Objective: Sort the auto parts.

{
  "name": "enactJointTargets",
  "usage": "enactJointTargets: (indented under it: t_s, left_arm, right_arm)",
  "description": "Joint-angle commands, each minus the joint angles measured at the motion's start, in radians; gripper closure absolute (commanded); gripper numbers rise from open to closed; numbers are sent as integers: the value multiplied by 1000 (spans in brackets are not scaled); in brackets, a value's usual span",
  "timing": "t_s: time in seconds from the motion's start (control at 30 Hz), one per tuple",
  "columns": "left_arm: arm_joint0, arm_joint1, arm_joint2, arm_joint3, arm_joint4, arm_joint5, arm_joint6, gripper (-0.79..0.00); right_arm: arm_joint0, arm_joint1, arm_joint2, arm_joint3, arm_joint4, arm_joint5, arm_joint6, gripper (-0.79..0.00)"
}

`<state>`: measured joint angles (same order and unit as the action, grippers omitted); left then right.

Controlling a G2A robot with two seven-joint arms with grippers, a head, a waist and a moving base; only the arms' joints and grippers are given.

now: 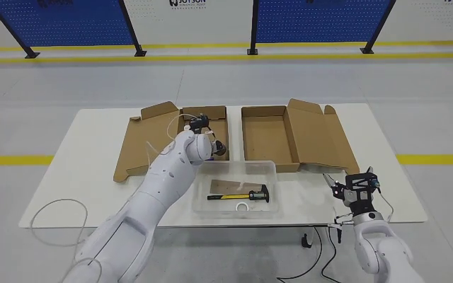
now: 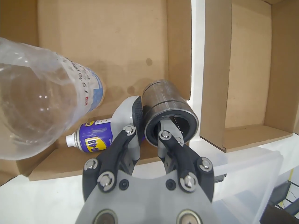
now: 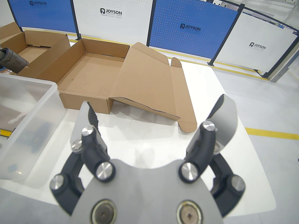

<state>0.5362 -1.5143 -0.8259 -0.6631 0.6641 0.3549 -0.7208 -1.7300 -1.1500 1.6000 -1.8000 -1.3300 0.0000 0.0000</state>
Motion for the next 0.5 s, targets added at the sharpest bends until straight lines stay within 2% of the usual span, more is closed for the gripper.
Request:
enactJointTargets:
  t_s: [0.0,0.2,0.23,0.27,0.4,0.43,0.47]
  left_arm:
    - [-7,-8,5,23,-6,-5,8,0]
    - [-32,-30,14,90,-21,-18,28,0]
    - [-35,-34,15,98,-23,-19,31,-18]
    - [-38,-37,15,106,-25,-20,33,-83]
    - [-50,-46,16,133,-28,-25,44,-74]
    - [-52,-48,16,138,-29,-27,46,0]
    - [-55,-51,16,145,-29,-30,47,0]
  right_arm:
    - [0,0,0,0,0,0,0,-785]
    - [0,0,0,0,0,0,0,-785]
    - [0,0,0,0,0,0,0,-785]
    - [0,0,0,0,0,0,0,-785]
    - [0,0,0,0,0,0,0,-785]
    - [0,0,0,0,0,0,0,-785]
    - [0,0,0,0,0,0,0,-785]
